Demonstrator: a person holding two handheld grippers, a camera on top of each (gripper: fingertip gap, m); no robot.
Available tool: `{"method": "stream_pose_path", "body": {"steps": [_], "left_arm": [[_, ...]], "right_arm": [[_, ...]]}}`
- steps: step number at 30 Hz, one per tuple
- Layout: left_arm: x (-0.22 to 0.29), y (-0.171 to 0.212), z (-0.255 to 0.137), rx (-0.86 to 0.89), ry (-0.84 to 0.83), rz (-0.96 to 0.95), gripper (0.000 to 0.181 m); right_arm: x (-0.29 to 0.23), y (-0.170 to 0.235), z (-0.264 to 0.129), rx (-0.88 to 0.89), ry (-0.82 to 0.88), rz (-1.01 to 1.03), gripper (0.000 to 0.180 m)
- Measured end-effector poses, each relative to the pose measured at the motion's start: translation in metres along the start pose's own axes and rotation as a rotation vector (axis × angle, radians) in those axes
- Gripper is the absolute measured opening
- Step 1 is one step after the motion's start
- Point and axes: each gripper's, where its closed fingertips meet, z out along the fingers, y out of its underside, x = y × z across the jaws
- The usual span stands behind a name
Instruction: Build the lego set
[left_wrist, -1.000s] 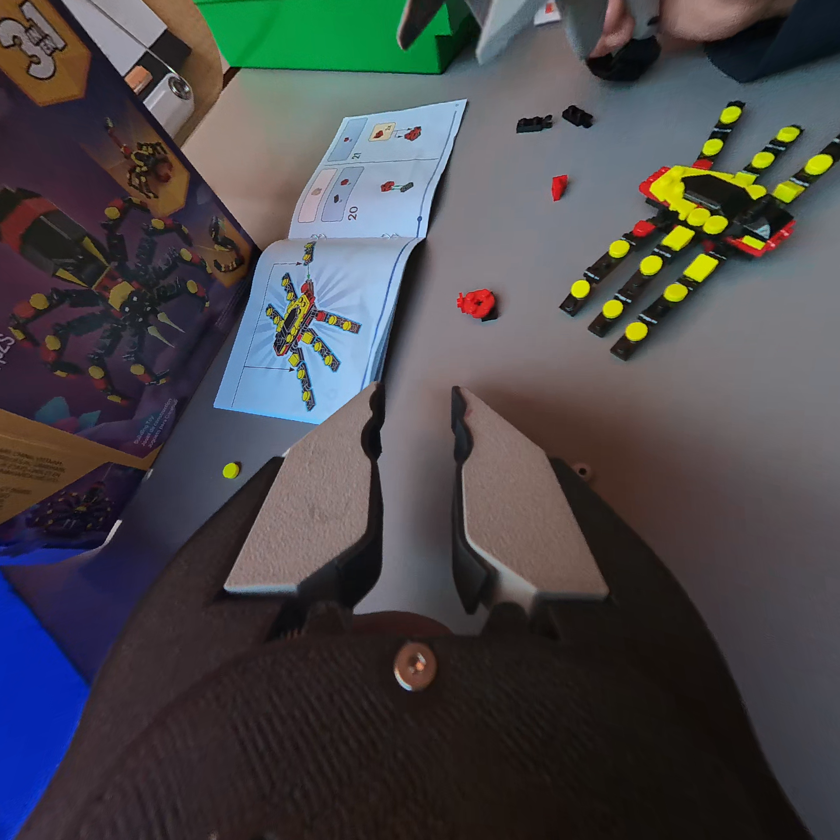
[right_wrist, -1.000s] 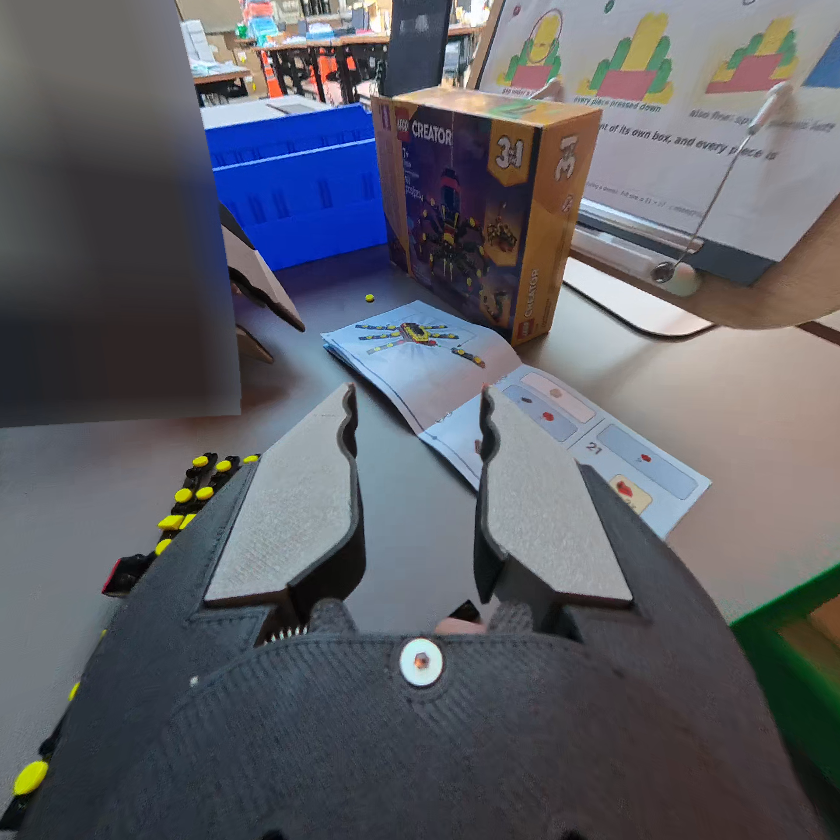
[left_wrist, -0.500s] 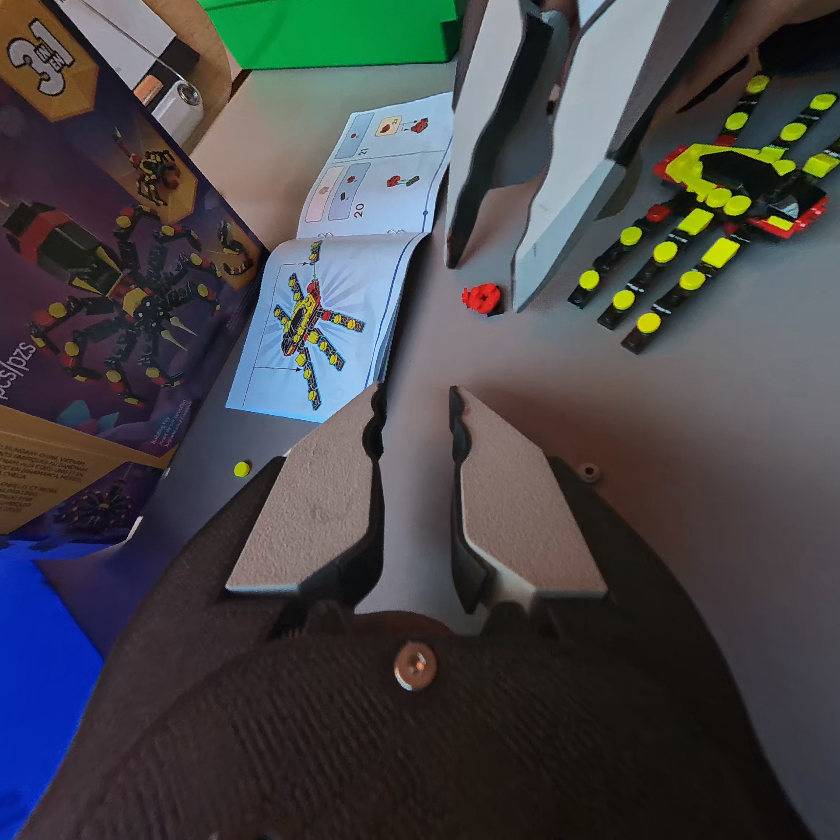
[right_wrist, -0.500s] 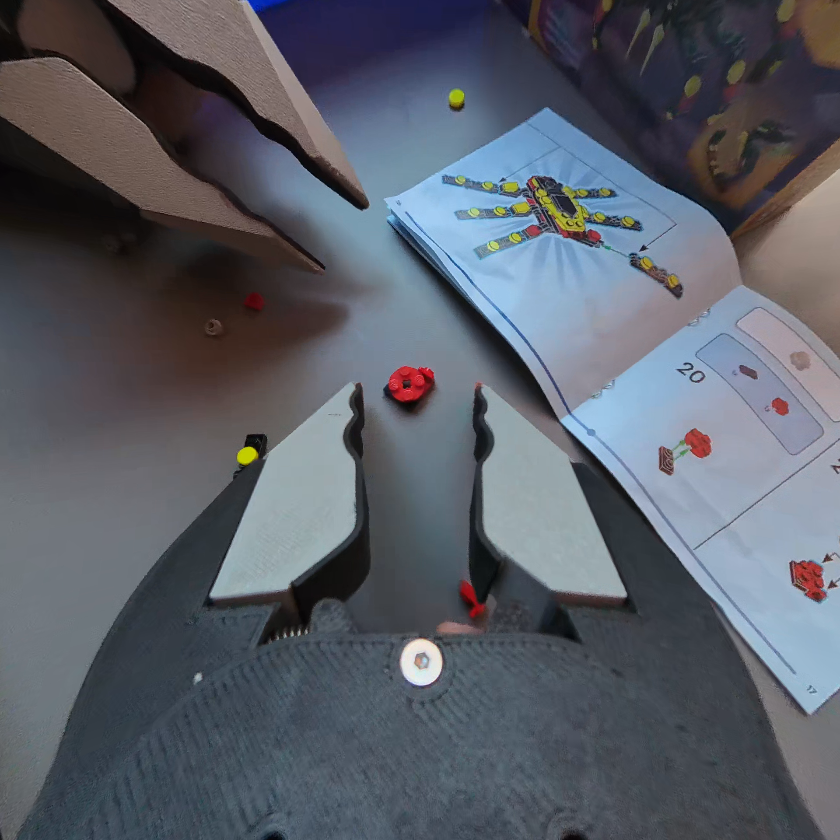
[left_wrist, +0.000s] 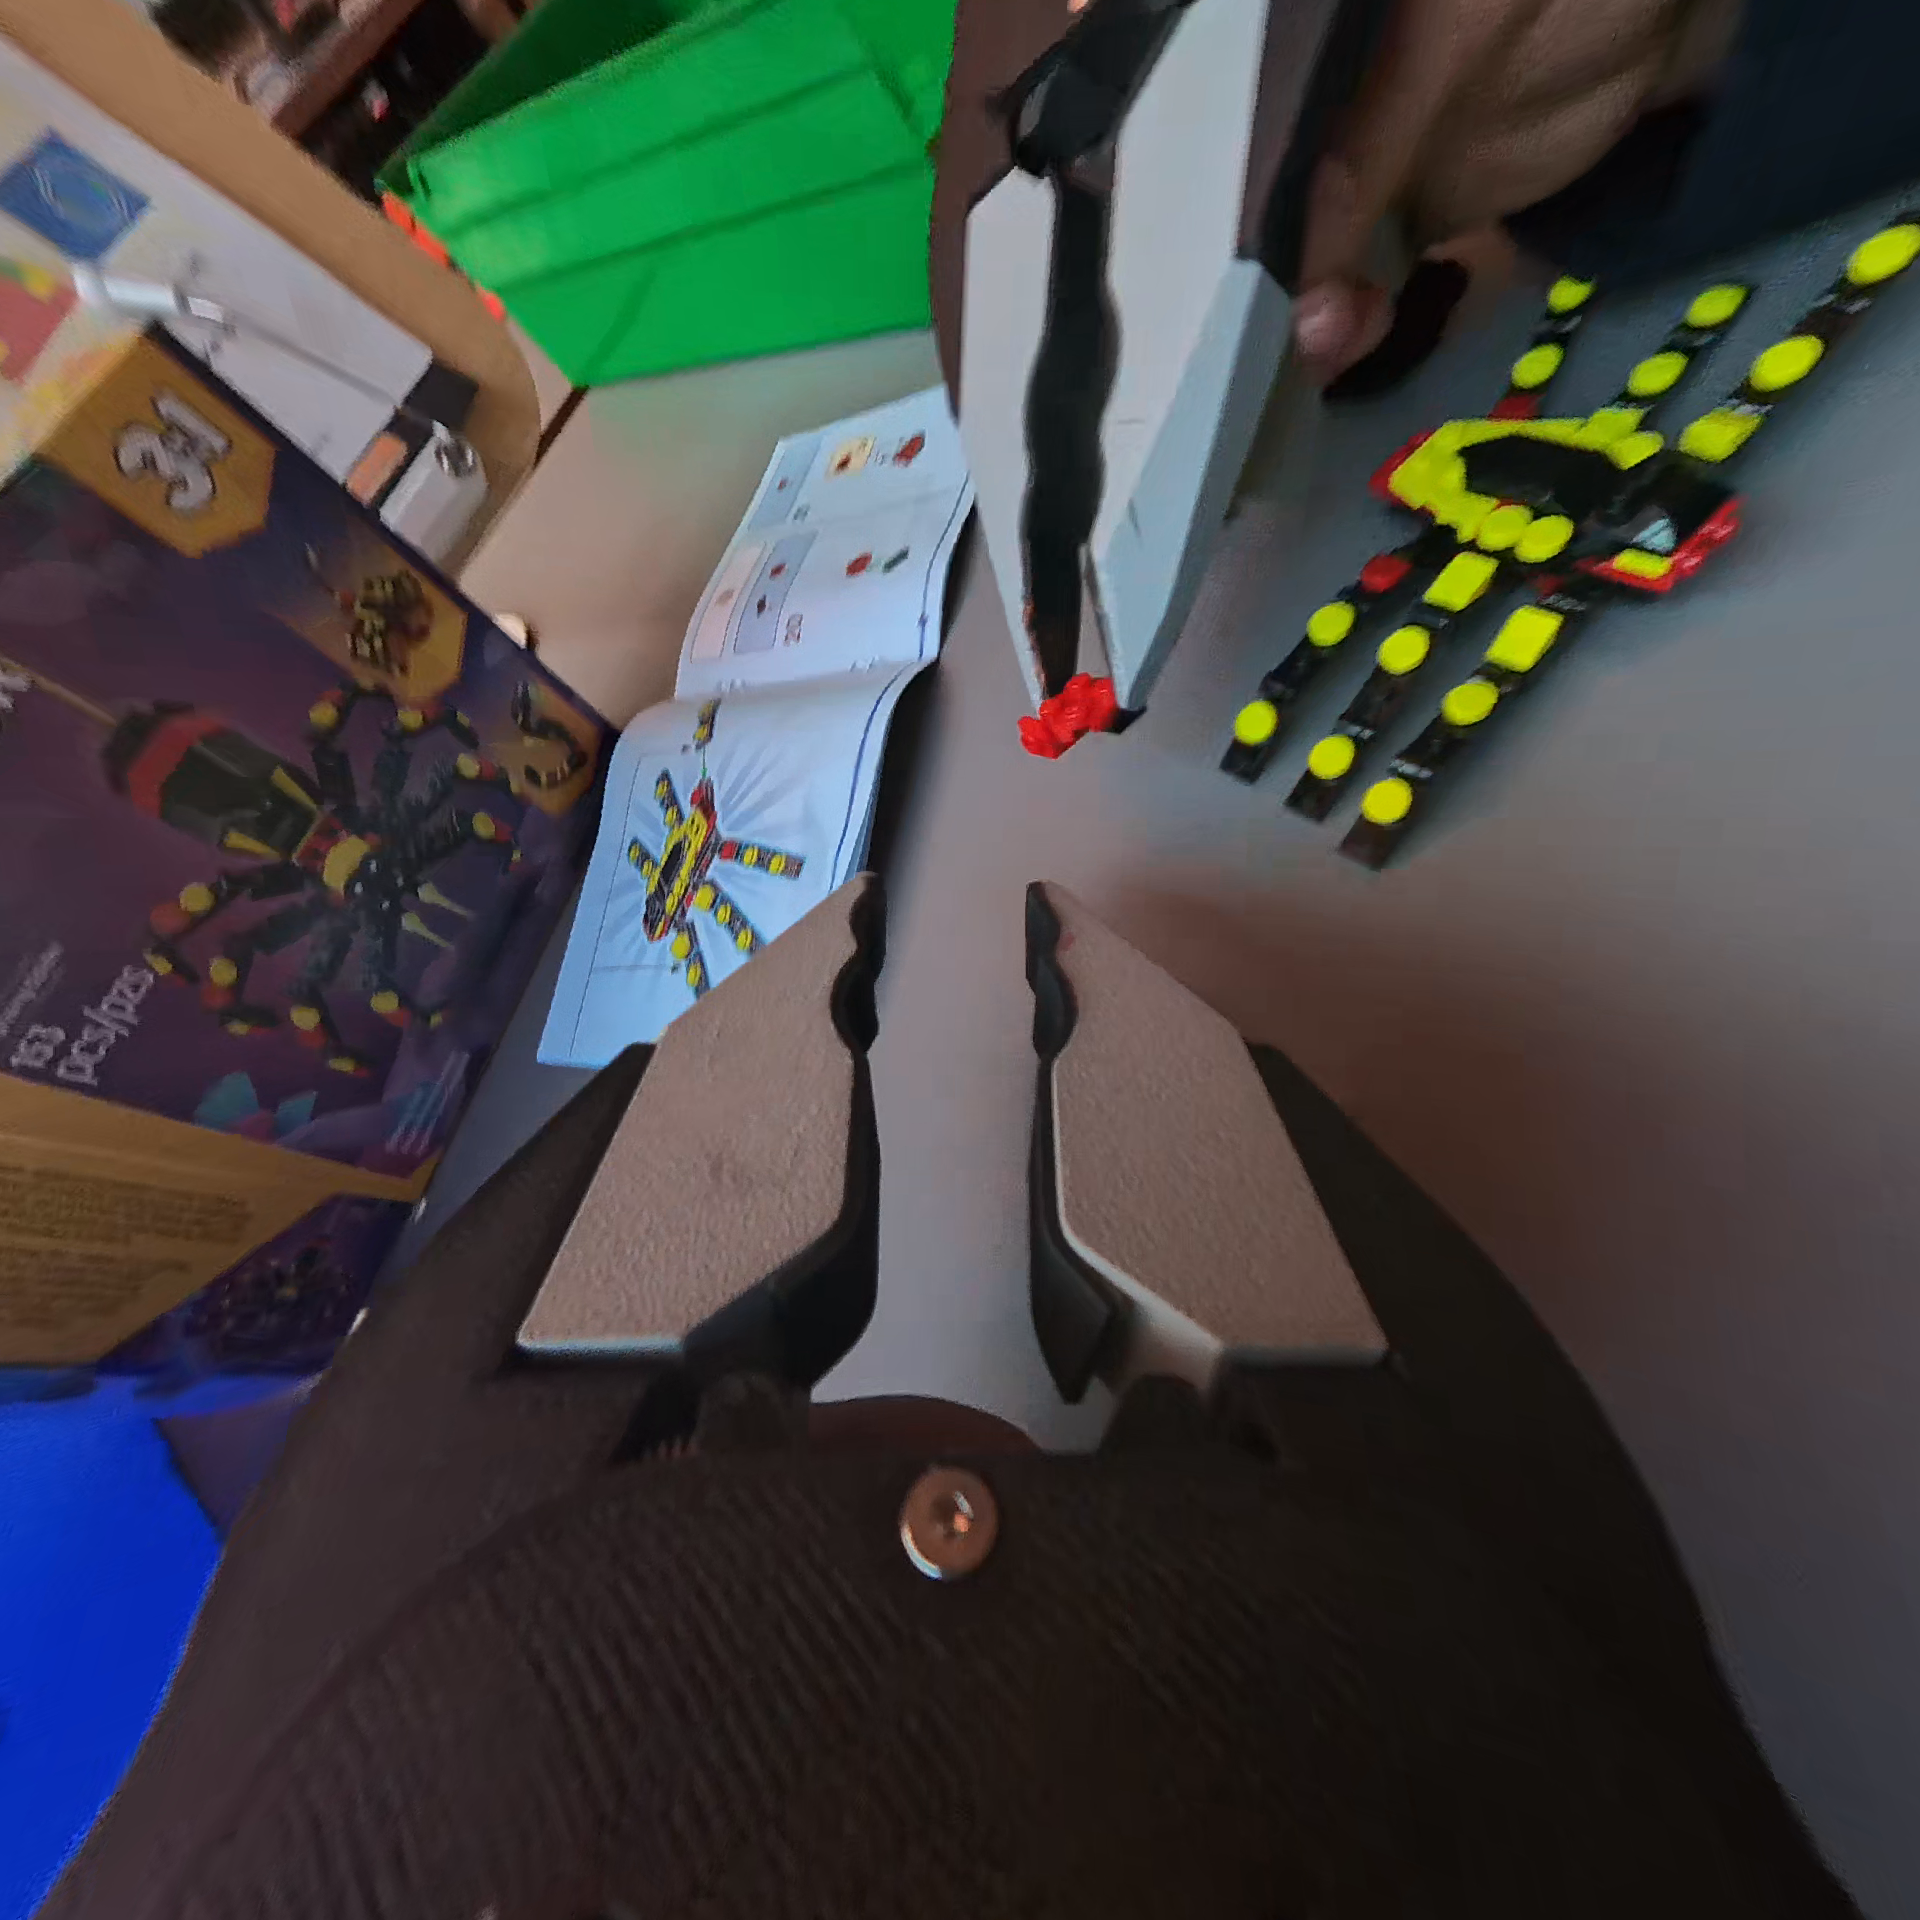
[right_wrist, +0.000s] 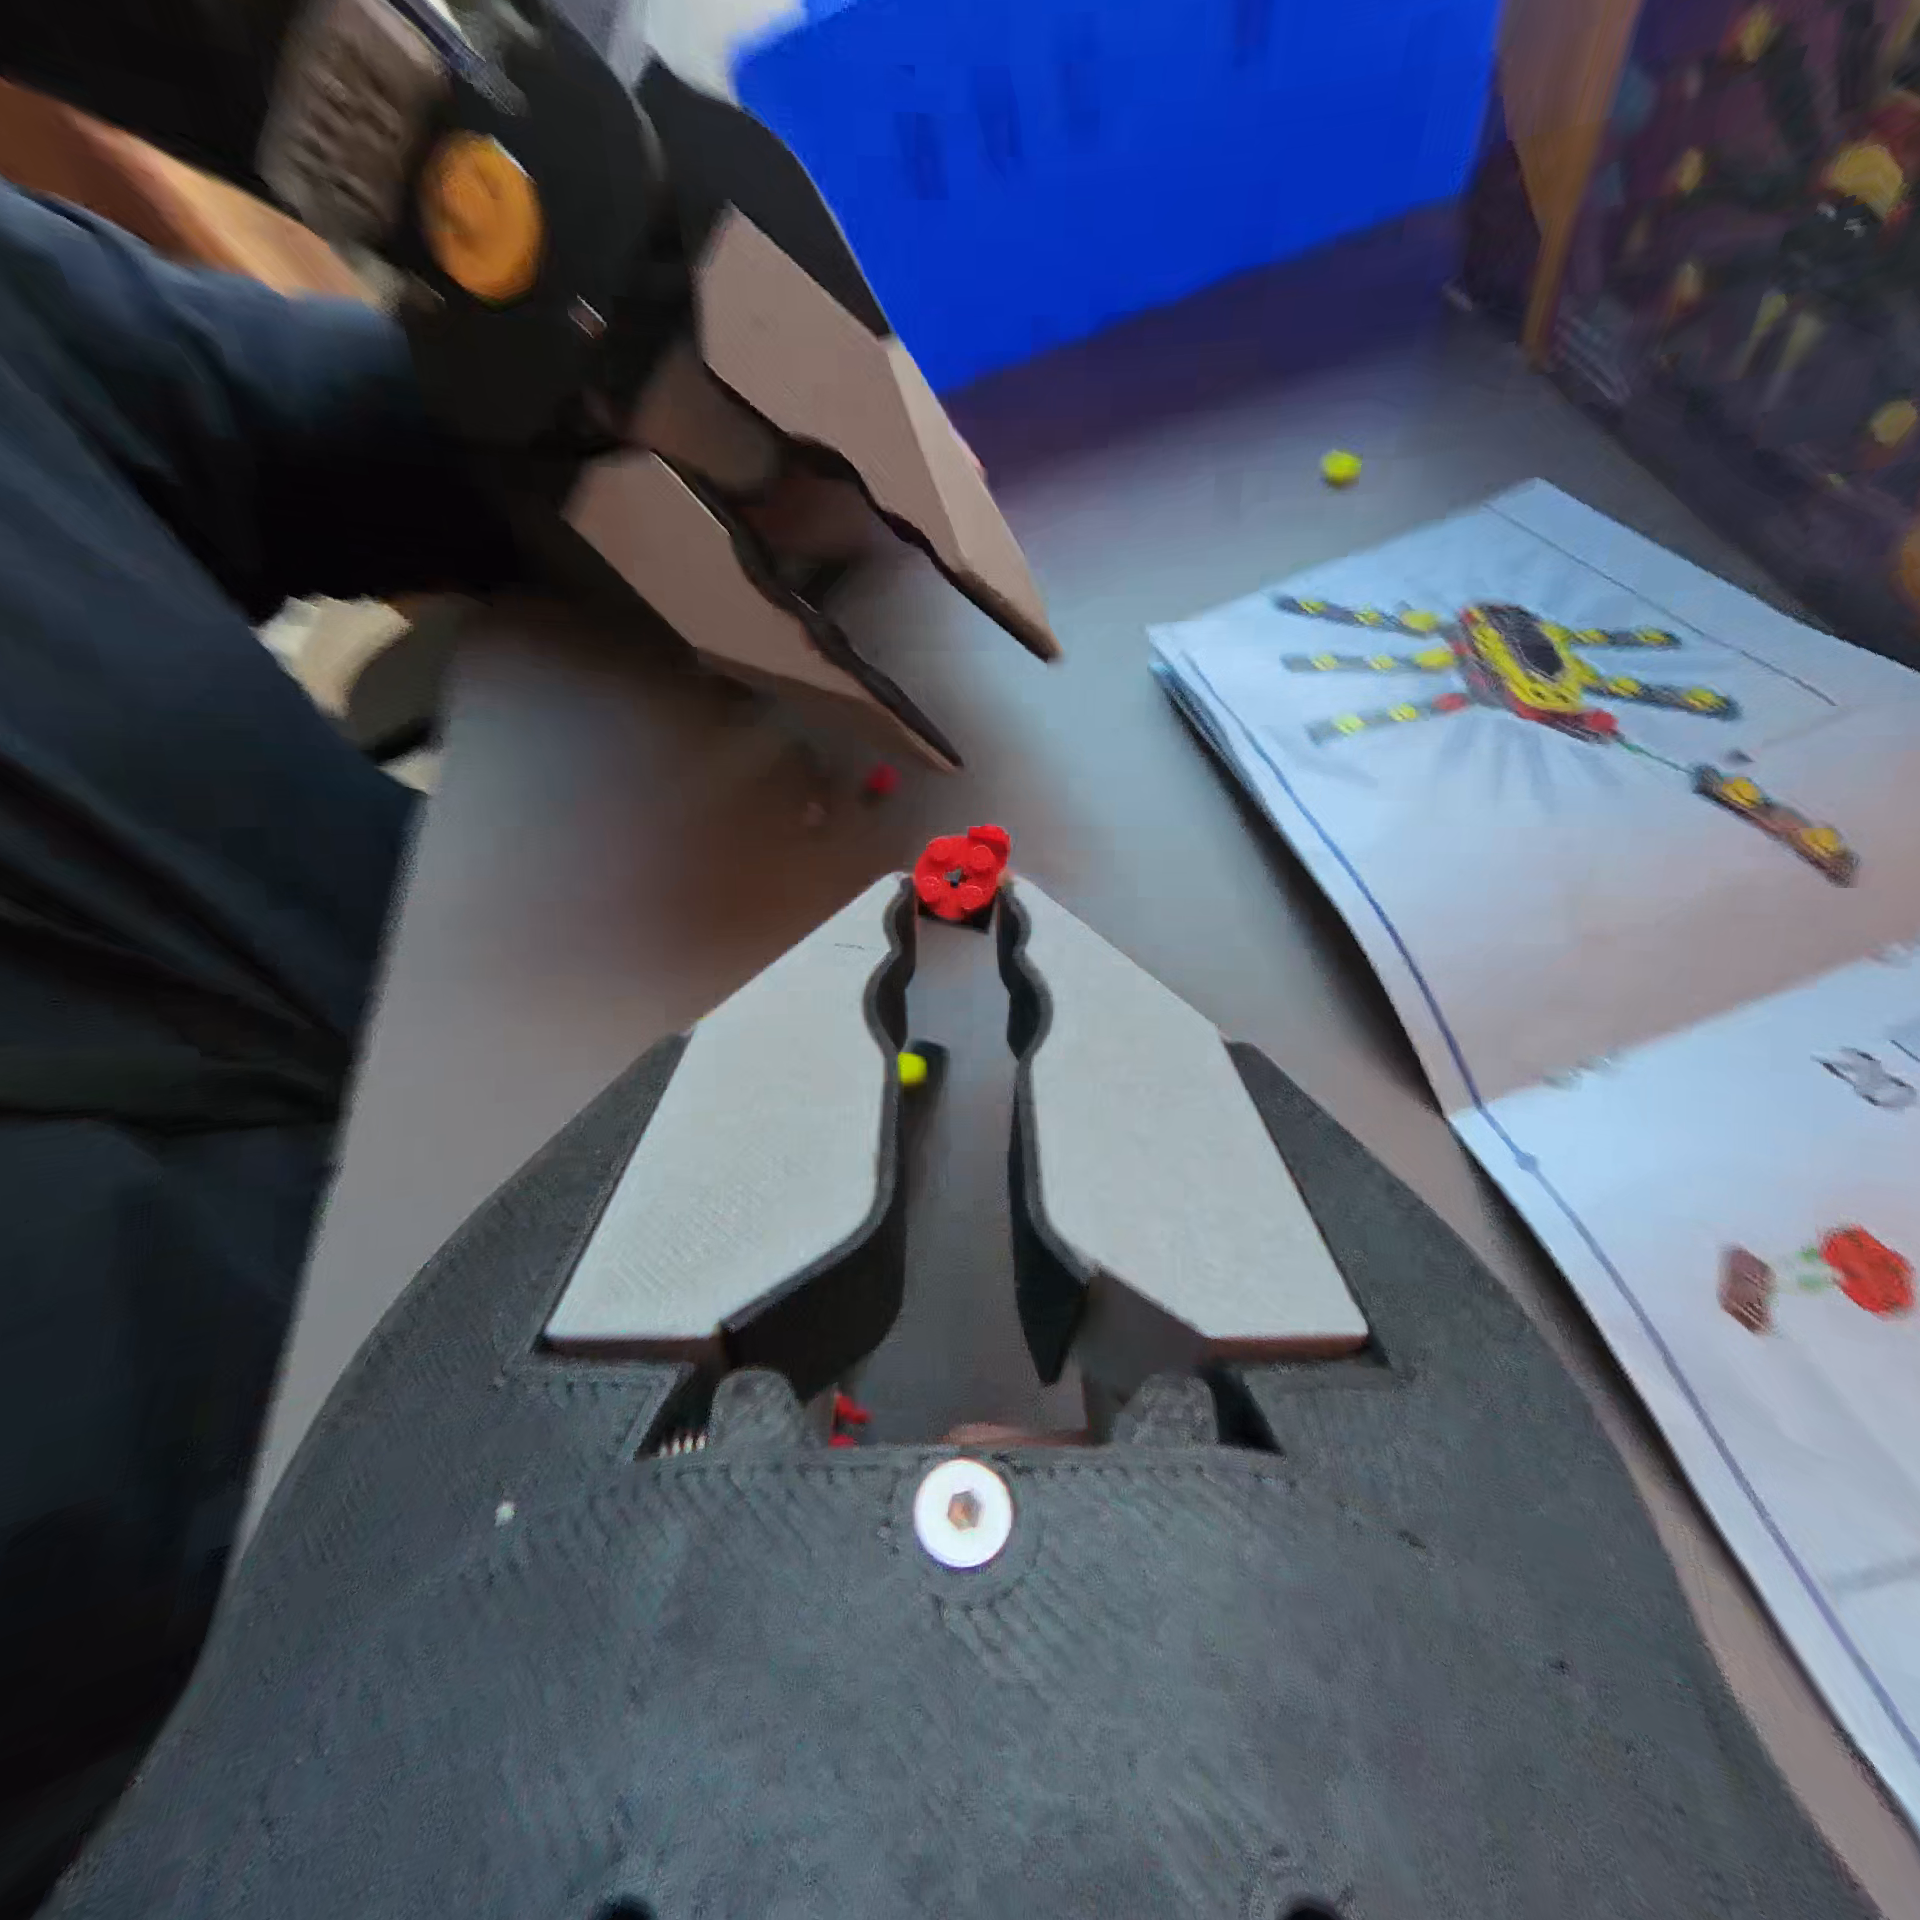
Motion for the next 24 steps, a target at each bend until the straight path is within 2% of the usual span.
{"method": "stream_pose_path", "body": {"steps": [1, 4, 7, 10, 17, 21, 24], "left_arm": [[0.004, -0.008, -0.001, 0.037, 0.009, 0.014, 0.024], [0.011, -0.033, -0.009, 0.164, 0.012, 0.066, 0.024], [0.025, -0.05, -0.016, 0.261, 0.052, 0.105, 0.023], [0.03, -0.056, -0.018, 0.282, 0.052, 0.111, 0.021], [0.036, -0.069, -0.025, 0.359, 0.11, 0.035, 0.016], [0.035, -0.065, -0.022, 0.335, 0.101, 0.027, 0.006], [0.036, -0.063, -0.022, 0.336, 0.116, 0.019, 0.005]], "right_arm": [[-0.008, -0.006, -0.004, 0.038, -0.078, 0.029, 0.012], [-0.03, -0.019, -0.015, 0.131, -0.285, 0.109, 0.012], [-0.038, -0.026, -0.021, 0.179, -0.394, 0.178, 0.012], [-0.046, -0.027, -0.022, 0.188, -0.477, 0.233, 0.011], [-0.051, -0.027, -0.02, 0.19, -0.613, 0.419, 0.011], [-0.052, -0.025, -0.019, 0.188, -0.646, 0.453, 0.011], [-0.052, -0.024, -0.018, 0.181, -0.652, 0.464, 0.011]]}}
